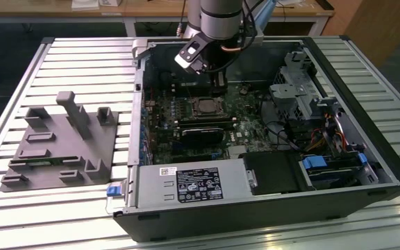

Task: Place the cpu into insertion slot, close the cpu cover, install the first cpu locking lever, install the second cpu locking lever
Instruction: 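Close the cpu cover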

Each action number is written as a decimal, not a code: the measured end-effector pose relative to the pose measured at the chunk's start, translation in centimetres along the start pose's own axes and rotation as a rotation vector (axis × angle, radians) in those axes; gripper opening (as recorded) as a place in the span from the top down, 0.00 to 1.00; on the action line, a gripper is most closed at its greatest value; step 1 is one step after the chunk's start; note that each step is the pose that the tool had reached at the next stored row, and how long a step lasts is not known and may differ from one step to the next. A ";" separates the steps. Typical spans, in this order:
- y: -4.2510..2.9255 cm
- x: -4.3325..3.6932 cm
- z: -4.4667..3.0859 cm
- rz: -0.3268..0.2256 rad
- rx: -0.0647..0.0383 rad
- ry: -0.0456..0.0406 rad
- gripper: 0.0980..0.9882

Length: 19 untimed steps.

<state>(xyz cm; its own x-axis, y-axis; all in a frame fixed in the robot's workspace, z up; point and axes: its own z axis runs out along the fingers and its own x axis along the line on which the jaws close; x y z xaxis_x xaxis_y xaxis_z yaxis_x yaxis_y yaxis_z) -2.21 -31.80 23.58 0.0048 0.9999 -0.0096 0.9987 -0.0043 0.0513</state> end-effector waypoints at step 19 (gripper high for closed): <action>-1.53 -0.12 1.32 0.000 0.002 -0.0040 0.99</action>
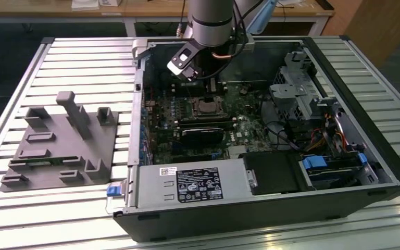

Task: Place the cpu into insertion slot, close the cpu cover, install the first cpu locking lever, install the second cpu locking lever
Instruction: 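Close the cpu cover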

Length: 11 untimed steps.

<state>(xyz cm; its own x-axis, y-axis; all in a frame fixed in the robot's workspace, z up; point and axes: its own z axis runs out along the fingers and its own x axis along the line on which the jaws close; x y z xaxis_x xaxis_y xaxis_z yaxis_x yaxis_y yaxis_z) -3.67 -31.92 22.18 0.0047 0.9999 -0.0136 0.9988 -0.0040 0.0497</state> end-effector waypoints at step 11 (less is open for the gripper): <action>-0.01 0.00 0.00 -0.001 0.000 0.0000 0.99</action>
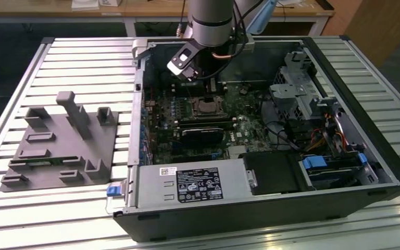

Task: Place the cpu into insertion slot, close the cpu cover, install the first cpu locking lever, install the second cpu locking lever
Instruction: 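Close the cpu cover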

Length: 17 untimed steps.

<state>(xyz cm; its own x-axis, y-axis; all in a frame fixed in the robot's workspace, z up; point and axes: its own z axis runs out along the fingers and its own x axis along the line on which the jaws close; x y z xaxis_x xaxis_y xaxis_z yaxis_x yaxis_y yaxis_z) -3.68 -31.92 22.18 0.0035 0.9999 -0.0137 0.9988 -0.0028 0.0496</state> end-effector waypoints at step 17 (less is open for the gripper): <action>0.00 0.00 0.00 -0.288 -0.004 0.0144 0.99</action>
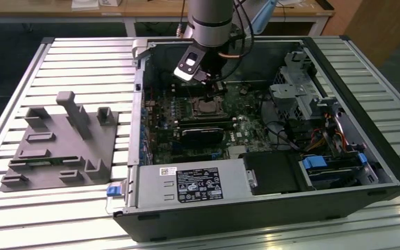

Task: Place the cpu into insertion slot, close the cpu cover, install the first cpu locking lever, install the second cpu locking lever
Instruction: 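Close the cpu cover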

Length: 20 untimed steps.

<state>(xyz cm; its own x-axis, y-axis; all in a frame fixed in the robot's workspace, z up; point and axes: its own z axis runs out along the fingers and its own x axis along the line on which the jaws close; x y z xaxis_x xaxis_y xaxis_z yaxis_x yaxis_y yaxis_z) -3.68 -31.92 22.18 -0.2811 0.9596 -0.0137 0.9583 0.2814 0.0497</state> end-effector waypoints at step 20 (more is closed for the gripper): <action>0.00 0.00 0.03 -0.364 -0.004 0.0163 0.99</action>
<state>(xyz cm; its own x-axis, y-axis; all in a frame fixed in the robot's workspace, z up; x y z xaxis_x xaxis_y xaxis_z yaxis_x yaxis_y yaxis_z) -3.68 -31.92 22.15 -0.6047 0.7963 -0.0153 0.7950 0.6047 0.0485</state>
